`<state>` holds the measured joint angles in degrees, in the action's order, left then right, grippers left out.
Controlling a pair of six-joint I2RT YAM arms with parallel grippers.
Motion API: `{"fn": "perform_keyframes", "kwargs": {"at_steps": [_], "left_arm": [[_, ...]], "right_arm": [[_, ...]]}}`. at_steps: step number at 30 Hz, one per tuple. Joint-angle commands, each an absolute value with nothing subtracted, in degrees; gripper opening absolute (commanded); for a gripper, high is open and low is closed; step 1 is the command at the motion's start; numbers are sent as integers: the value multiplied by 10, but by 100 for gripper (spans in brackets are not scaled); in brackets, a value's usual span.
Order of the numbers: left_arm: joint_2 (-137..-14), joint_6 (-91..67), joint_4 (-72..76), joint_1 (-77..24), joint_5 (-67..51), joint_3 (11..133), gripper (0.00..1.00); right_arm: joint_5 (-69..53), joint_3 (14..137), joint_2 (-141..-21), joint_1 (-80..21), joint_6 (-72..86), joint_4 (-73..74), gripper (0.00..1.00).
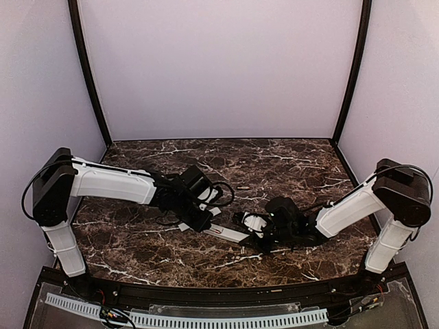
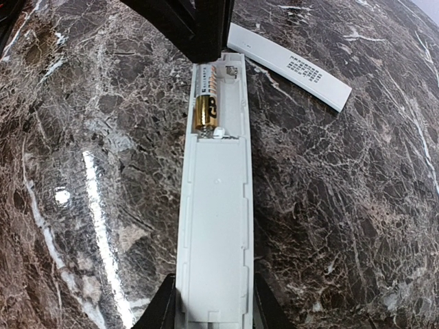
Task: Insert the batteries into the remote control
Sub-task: Press the battery in the battery compartment.
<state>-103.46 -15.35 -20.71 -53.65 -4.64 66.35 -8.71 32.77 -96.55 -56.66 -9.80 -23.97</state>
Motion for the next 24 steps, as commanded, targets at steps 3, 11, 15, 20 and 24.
{"fn": "perform_keyframes", "kwargs": {"at_steps": [3,11,15,20,24], "left_arm": [[-1040,-146,-229,-542,-55,676,8],[-1049,-136,-243,-550,-62,685,5],[-1058,-130,-253,-556,-67,692,4],[-1066,-129,-256,-560,-72,697,4],[-1073,-124,-259,-564,-77,699,3]], "right_arm": [[-79,336,-977,-573,-99,-231,0],[-81,335,-978,-573,-101,-232,0],[-83,334,-977,-573,-103,-233,0],[-84,332,-977,-574,-105,-237,0],[-84,332,-976,-574,-107,-237,0]]}}
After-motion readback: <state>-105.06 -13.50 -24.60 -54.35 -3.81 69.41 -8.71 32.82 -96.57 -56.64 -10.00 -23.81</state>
